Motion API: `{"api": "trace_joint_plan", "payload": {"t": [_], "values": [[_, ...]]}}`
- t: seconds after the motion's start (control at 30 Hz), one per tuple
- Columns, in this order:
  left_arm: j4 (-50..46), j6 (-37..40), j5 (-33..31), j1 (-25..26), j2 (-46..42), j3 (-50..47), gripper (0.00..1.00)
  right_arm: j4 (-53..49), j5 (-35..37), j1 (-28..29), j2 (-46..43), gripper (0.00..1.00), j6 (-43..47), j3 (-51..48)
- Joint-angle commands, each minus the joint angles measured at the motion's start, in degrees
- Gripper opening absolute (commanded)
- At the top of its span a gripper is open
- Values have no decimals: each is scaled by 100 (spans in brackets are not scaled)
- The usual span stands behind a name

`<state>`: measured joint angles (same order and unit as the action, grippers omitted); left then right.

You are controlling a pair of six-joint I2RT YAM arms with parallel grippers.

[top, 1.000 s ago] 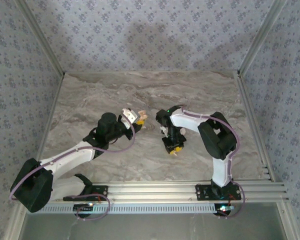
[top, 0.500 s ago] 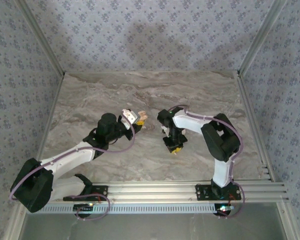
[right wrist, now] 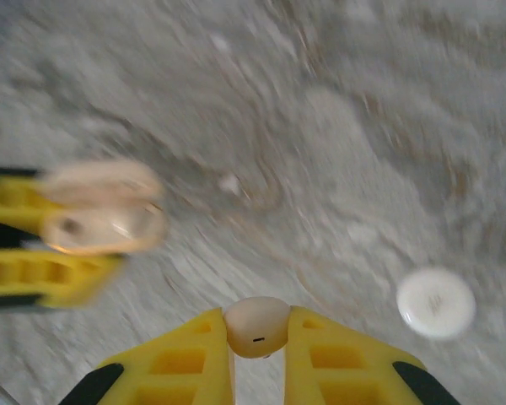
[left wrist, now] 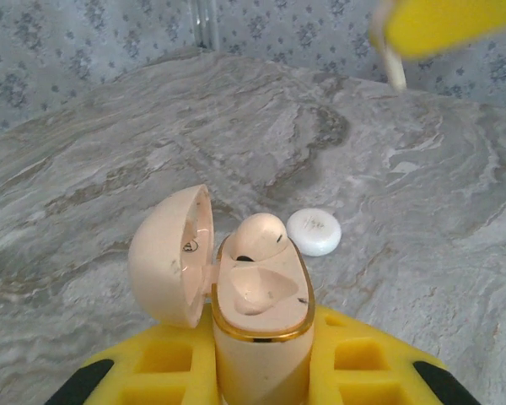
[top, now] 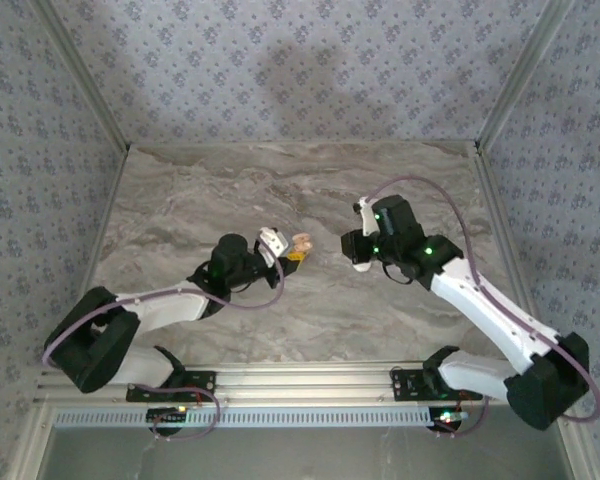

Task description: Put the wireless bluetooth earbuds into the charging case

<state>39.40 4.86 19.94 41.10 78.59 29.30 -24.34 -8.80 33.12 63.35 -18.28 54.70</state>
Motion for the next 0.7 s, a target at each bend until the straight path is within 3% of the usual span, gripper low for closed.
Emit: {"api": "trace_joint_plan", "payload": {"t": [0.0,0.3,0.67], "values": [[874,-104,264,96,167,364,15,1377,-322,57,-348,19,-106,-299],[1202,31,344,224,394,645,15,2586,-467,464,-452,20,-254,-663],[1158,61,308,269,332,753,15,2910,-403,616,-158,19,-223,-698]]}}
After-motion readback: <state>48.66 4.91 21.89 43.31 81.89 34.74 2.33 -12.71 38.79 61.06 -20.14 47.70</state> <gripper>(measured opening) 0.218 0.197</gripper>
